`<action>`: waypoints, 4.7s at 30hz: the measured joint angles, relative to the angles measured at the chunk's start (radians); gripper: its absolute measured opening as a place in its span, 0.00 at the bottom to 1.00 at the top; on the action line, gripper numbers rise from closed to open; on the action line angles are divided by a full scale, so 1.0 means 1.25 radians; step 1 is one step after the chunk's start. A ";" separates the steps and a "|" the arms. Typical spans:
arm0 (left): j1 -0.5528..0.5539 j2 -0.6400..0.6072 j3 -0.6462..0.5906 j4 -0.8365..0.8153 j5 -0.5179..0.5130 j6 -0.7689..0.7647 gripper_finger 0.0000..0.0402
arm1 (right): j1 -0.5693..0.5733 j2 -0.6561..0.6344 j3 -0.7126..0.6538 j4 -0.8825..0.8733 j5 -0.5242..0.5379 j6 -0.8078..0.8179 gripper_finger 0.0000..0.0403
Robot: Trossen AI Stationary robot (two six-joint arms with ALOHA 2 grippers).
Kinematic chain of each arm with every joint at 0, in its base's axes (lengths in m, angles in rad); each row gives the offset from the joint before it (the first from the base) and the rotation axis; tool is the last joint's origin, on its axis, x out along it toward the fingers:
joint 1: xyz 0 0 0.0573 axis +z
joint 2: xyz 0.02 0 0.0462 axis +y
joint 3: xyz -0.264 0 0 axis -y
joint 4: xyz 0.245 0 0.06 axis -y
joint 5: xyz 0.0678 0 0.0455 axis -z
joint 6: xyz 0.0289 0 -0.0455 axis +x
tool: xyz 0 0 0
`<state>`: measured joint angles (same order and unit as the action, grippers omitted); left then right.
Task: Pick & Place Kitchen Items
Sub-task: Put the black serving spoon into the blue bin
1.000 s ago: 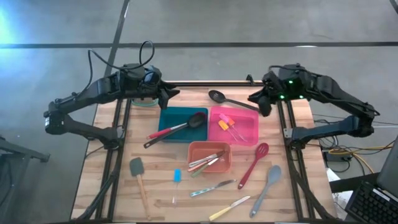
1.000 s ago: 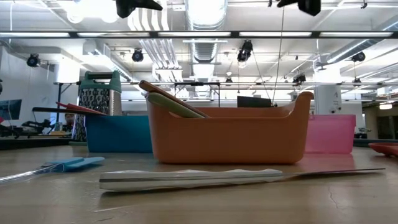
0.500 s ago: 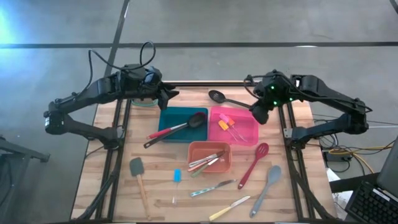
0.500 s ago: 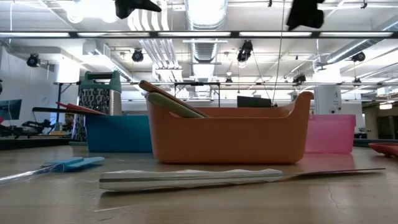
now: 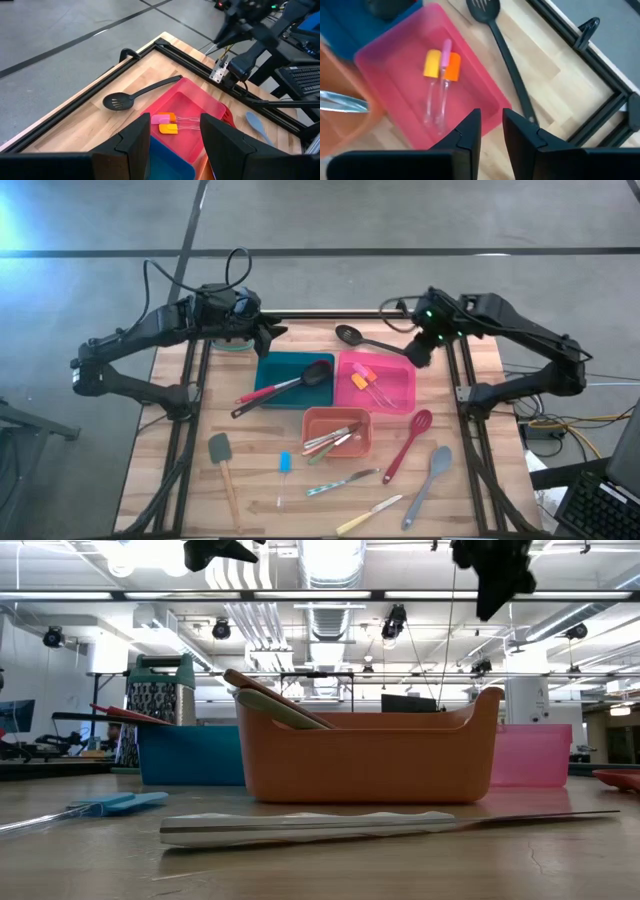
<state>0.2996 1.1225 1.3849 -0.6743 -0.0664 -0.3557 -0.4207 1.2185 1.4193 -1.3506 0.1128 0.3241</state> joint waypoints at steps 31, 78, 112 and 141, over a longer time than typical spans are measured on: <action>0.000 0.003 -0.015 0.000 -0.012 0.035 0.44 | -0.228 0.451 0.000 0.117 0.022 -0.389 0.20; 0.001 0.003 -0.104 0.025 -0.018 -0.046 0.44 | -0.283 0.662 -0.001 0.203 -0.099 -0.416 0.16; -0.028 0.124 -0.104 0.403 0.099 -0.078 0.44 | 0.009 -0.172 -0.025 0.686 -0.213 -0.022 0.16; -0.257 0.402 0.243 0.389 -0.615 0.286 0.44 | 0.214 0.041 -0.029 0.964 0.268 0.049 0.16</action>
<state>-0.0216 1.6252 1.6884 -0.1875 -0.8348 0.0018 -0.1532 1.2694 1.3834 -0.1456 0.4480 0.3857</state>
